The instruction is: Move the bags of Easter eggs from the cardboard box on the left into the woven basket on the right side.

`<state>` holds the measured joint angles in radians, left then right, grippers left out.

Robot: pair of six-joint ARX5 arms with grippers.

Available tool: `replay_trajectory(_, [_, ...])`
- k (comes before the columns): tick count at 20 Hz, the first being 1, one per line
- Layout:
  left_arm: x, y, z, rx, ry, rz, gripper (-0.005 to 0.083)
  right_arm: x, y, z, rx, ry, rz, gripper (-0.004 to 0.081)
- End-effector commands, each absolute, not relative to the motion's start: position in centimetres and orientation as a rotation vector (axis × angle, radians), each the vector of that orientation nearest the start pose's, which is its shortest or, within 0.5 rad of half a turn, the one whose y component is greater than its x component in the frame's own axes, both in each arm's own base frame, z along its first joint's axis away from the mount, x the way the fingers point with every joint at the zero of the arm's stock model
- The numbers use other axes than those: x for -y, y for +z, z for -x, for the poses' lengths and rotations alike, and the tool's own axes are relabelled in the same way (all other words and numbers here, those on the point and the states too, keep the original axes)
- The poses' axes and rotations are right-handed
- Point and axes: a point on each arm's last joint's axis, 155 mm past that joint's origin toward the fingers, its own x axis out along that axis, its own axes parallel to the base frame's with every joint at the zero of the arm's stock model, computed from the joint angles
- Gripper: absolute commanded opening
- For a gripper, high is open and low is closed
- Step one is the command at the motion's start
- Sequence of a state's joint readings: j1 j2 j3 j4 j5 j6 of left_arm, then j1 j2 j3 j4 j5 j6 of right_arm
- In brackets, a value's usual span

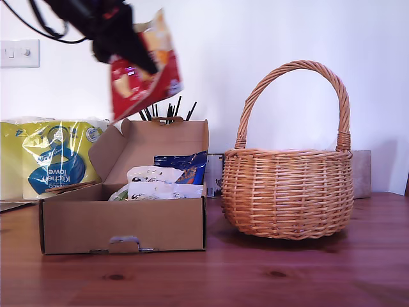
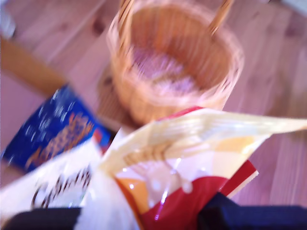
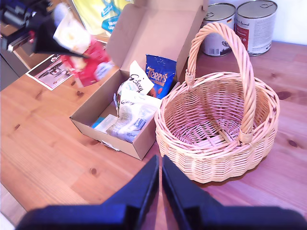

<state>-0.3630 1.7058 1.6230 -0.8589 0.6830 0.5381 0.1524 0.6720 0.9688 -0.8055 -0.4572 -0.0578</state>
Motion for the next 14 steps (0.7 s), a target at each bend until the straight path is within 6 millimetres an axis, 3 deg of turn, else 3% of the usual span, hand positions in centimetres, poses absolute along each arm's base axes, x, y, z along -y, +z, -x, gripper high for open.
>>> replay_trajectory(1, [28.4, 22.8, -35.6, -0.675, -1.244, -0.268, 0.0036, -11.7, 28.9, -21.8, -0.473, 0.615, -0.018, -0.0012])
replay_trajectory(7, [36.4, 23.9, -34.4, -0.499, -1.367, -0.290, 0.0037, -11.7, 28.9, -21.8, -0.474, 0.615, -0.017, -0.0012])
replay_trajectory(10, [40.4, 22.7, -34.6, -0.427, -1.405, -0.296, 0.0037, -11.7, 28.9, -21.8, -0.473, 0.616, -0.017, -0.0012])
replay_trajectory(14, [44.4, 20.0, -36.3, -0.334, -1.371, -0.342, 0.0037, -11.7, 28.9, -21.8, -0.473, 0.615, -0.017, -0.0012])
